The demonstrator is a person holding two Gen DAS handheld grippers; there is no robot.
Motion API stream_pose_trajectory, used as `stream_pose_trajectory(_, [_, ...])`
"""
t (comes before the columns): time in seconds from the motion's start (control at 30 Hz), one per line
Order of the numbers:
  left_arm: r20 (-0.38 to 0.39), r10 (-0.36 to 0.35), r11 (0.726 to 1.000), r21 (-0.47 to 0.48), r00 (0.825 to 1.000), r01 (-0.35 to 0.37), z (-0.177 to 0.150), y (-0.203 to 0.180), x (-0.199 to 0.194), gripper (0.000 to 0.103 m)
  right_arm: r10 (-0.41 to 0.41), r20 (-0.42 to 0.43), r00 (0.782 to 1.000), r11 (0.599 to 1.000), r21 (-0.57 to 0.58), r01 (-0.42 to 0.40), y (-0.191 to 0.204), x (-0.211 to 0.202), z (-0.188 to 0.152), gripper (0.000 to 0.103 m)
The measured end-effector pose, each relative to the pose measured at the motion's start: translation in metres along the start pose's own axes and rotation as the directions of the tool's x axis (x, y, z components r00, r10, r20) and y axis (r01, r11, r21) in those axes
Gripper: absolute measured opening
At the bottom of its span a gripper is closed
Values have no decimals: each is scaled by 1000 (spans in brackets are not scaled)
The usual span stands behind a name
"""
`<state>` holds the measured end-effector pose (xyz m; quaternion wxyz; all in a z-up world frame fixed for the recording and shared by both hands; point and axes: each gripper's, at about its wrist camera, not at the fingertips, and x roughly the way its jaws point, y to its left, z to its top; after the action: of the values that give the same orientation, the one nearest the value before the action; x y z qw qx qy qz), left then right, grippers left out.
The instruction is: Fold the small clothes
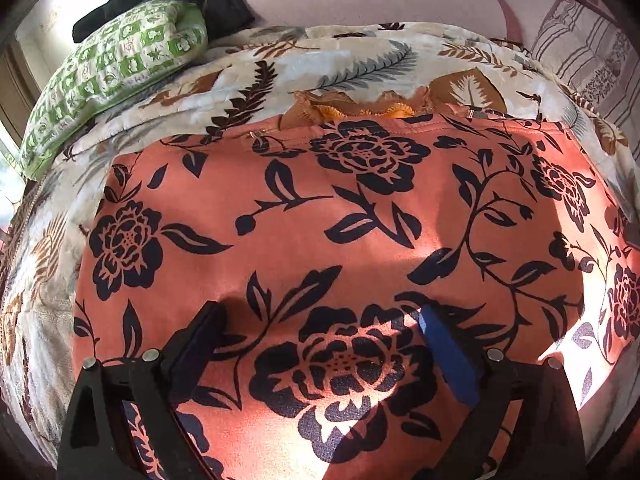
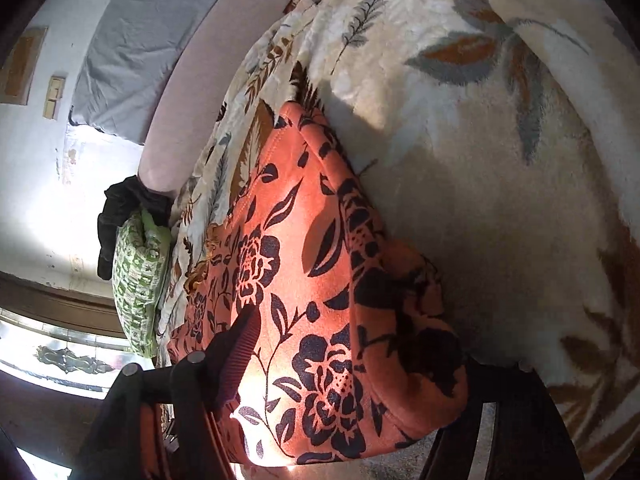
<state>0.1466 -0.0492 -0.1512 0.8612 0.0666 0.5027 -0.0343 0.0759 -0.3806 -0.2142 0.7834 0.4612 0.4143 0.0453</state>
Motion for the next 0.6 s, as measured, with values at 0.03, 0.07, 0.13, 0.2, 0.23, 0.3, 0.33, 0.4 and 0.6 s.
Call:
stream_pose_trajectory(0.03, [-5, -14, 1000, -9, 1000, 14, 1, 3, -1, 98, -8, -11, 1000, 1000, -23, 7, 5, 2, 1, 40])
stream_pose_trajectory(0.07, [-11, -23, 1000, -8, 1000, 23, 2, 5, -2, 98, -39, -32, 999, 998, -41, 37, 8, 6, 3, 23])
stream_pose_trajectory(0.13, [-6, -28, 1000, 3, 1000, 28, -1, 6, -2, 98, -71, -58, 996, 997, -47, 69, 8, 12, 4, 22])
stream_pose_trajectory(0.2, [-2, -30, 1000, 4, 1000, 30, -2, 8, -6, 98, -52, -70, 996, 999, 3, 52, 0, 16, 4, 25])
stream_pose_trajectory(0.23, [-3, -31, 1000, 4, 1000, 31, -2, 9, -7, 98, -39, -62, 997, 999, 33, 41, -4, 13, 2, 26])
stream_pose_trajectory(0.3, [-6, -39, 999, -7, 999, 39, -4, 13, -11, 98, -43, -63, 997, 998, 32, 45, -5, 11, -2, 26])
stream_pose_trajectory(0.33, [-8, -41, 999, -9, 999, 41, -5, 14, -11, 98, -47, -68, 997, 999, 24, 49, -4, 11, -3, 27])
stream_pose_trajectory(0.4, [-8, -42, 999, -6, 999, 42, -3, 11, -7, 98, -43, -80, 996, 998, 31, 45, -7, 12, -1, 27])
stream_pose_trajectory(0.6, [78, -113, 988, -101, 991, 120, -10, 50, -41, 98, -128, -59, 990, 976, -187, 115, 45, 4, -1, 19])
